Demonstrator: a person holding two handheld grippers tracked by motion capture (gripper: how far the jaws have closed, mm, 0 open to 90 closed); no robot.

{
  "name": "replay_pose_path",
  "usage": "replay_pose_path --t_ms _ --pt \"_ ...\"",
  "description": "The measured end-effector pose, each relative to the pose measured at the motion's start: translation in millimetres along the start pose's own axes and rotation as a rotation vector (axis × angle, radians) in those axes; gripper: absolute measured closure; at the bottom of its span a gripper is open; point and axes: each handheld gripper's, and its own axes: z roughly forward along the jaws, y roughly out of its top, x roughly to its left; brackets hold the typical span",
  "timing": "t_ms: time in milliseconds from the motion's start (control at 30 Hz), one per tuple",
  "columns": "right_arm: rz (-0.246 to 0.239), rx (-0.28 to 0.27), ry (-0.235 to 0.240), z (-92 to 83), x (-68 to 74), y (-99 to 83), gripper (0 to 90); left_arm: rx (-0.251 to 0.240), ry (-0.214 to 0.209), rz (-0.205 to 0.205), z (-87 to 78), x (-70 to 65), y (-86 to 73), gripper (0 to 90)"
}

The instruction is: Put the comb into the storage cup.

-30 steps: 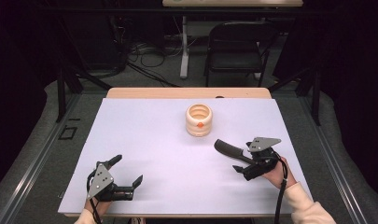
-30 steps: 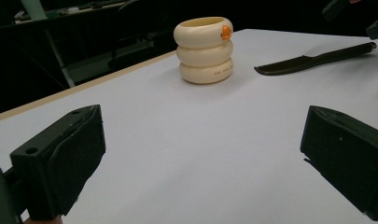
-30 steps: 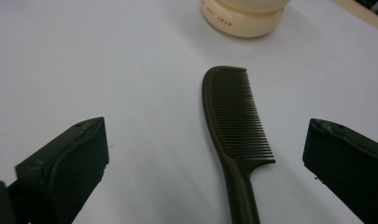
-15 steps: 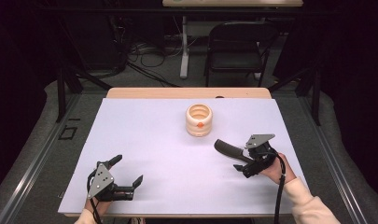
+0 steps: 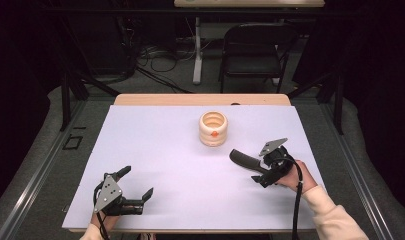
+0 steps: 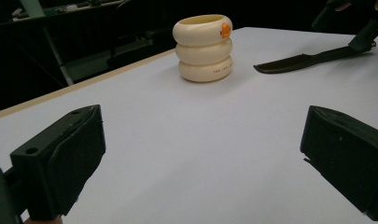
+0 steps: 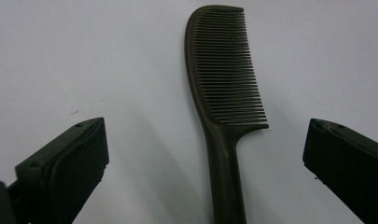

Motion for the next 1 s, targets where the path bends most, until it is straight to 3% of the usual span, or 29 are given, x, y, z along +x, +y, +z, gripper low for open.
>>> replay_pose_path --t_ms 667,1000 --pt "-0.038 0.217 0.002 8.9 -1.3 15.3 0.0 0.000 0.000 -0.001 0.1 -0.1 0.3 0.2" --pt "-0.085 0.336 -0.044 11.3 0.8 26.5 35.3 -0.002 -0.001 -0.001 0.0 0.1 0.3 0.2"
